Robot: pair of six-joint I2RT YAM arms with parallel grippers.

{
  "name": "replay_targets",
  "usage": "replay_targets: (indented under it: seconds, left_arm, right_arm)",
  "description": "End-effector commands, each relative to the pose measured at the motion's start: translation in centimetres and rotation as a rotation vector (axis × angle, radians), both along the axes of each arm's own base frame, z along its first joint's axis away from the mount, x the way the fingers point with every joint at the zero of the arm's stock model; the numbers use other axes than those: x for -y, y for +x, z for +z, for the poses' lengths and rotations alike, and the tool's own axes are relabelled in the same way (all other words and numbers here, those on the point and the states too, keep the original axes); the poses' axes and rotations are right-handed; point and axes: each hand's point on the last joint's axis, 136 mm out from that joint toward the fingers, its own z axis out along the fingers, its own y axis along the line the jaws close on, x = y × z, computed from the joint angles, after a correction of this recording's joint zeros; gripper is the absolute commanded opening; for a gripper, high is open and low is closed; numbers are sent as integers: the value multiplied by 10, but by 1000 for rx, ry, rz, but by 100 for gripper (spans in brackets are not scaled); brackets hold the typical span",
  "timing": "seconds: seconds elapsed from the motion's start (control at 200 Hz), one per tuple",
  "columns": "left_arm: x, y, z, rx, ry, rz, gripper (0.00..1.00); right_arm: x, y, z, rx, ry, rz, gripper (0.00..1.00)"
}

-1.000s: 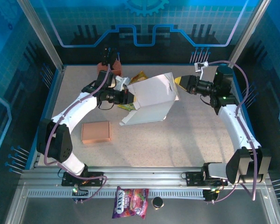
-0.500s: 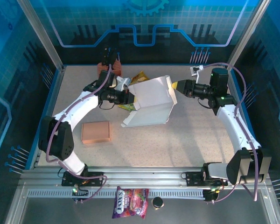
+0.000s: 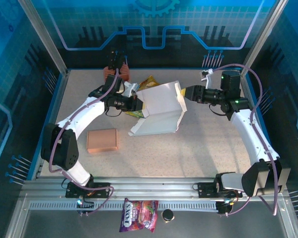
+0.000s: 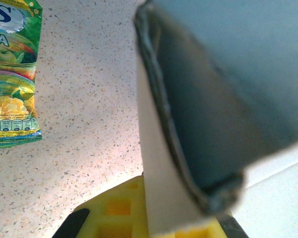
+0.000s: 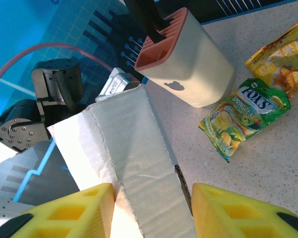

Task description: Fold the paper box

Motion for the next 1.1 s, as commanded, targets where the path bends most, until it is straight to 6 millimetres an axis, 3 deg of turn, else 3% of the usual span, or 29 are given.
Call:
replay_targets:
  seconds: [0.0,0.385,1.091]
  left_arm:
    - [1,6,16,24,-30,-7,0]
    - [3,7,19,26,-28,-12,0]
    - [6,7,16,16,-21,-16,0]
  right_arm:
    - [-6,-6,1,13,-48,24,46]
    - [-13,-7,-3,26,-124,28,49]
    - [-23,-25,11,37,-59,108,58]
